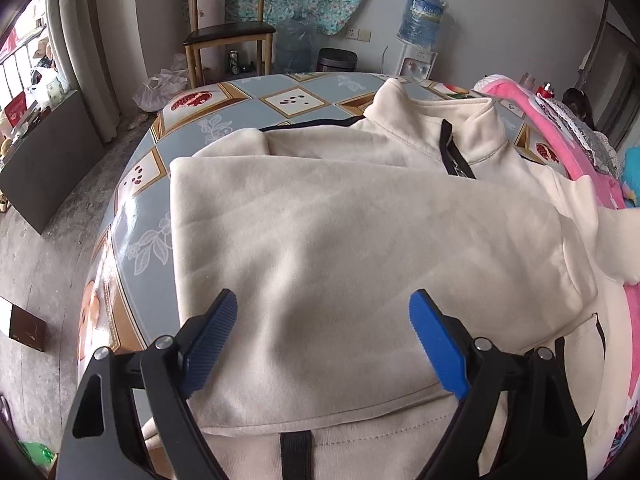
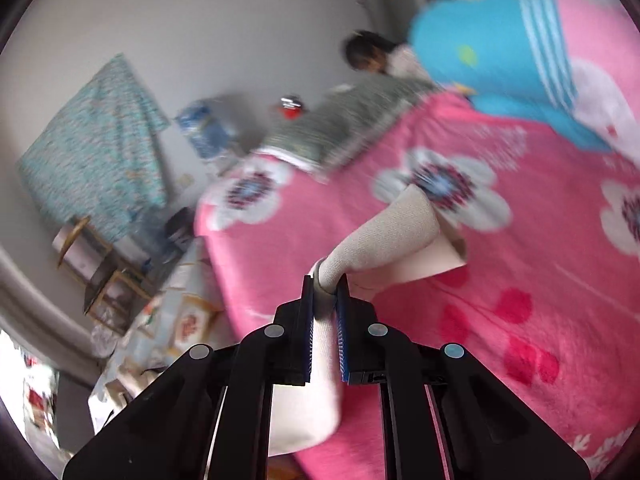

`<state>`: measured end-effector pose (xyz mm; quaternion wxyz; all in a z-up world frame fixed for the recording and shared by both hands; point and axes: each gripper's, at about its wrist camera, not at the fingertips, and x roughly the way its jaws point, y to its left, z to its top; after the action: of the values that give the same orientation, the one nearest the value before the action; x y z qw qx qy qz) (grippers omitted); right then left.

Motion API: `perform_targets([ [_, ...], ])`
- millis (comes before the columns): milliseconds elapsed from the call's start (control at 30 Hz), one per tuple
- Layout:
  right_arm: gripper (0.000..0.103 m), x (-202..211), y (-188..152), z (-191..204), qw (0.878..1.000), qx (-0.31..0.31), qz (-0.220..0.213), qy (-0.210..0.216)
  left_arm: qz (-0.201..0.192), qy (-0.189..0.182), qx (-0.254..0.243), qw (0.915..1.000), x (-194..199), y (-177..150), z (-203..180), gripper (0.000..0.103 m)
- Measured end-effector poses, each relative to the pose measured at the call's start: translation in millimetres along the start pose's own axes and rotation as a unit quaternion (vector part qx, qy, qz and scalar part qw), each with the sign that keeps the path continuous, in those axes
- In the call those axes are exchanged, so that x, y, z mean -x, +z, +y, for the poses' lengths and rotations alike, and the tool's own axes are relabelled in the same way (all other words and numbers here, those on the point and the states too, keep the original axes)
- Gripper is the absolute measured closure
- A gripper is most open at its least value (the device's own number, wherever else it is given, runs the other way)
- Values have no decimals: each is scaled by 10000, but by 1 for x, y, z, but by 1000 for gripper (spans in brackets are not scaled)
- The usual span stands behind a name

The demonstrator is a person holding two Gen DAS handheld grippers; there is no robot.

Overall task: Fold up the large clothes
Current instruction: 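Lift the sleeve and lay it across the jacket body with the right tool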

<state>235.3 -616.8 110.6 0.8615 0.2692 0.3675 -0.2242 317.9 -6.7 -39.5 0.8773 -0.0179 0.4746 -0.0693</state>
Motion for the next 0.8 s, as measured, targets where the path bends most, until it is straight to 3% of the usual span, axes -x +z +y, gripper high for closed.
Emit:
perform_targets([
  [67,93,16,0,46,9985,340,-108,418,218,89,-21,9997,-12,-1,-1,17],
  [200,93,35,-12,134,9868,992,-170,1266,166,133,-114,9997,-14,-4,-2,17],
  [333,93,41,-47,217,9657,1580,73,2060,22,-36,66,10000,1,-6,12,17],
  [433,93,33,-86,267,9497,1985,346,2397,-155,-7,107,9998,19,-9,27,19],
  [567,93,-1,-158,316,9313,2429,1020,2515,-290,-105,180,9994,43,-17,46,21],
  [667,93,-32,-230,340,9198,2897,1410,2241,-328,-149,144,9992,56,-26,55,22],
  [800,90,-59,-317,348,8956,3439,2042,1948,-352,-402,229,9983,64,-37,64,26],
])
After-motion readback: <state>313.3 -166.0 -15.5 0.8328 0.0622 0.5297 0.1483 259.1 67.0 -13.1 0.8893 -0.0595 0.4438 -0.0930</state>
